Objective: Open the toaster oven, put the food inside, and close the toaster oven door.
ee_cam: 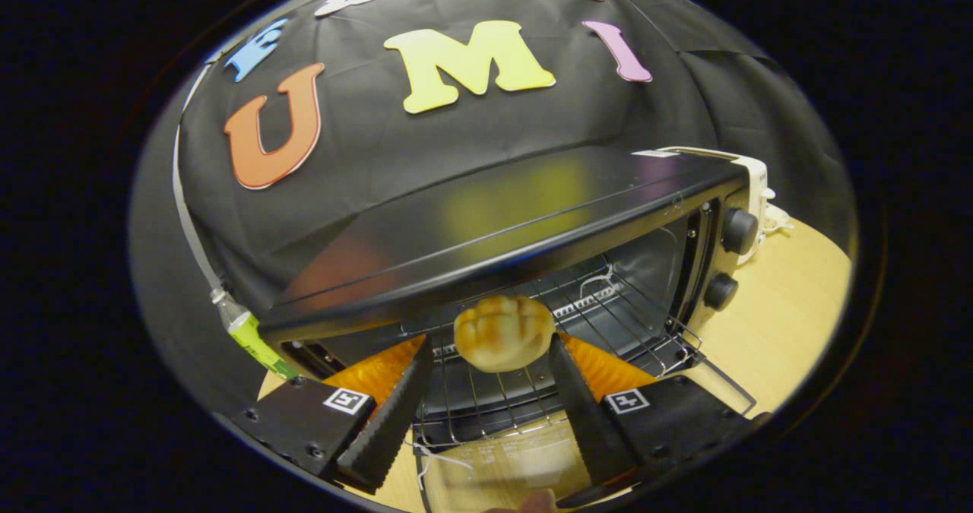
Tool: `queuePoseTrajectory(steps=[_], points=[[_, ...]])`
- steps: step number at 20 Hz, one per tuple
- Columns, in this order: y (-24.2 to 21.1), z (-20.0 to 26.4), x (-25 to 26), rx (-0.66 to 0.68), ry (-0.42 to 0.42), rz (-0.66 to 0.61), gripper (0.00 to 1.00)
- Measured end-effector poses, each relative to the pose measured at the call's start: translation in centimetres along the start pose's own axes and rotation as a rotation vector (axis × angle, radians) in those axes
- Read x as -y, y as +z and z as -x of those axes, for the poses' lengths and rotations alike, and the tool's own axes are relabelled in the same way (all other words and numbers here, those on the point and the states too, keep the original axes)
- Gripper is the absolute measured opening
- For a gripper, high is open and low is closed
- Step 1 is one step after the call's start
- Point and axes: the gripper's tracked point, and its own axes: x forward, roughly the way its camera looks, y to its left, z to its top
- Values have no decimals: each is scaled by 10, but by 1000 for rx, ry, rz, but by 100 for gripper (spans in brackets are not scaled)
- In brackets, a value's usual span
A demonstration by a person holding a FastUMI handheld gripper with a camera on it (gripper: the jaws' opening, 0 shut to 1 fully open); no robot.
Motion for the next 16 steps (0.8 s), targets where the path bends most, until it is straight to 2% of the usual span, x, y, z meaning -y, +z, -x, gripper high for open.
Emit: queuePoseTrajectory(steps=[6,10,13,16], points=[[-14,64,-16,-41,110,99,98],[-15,129,-23,-78,250,120,98],[-7,166,-1,-86,266,206,100],[-22,186,24,-136,272,265,100]])
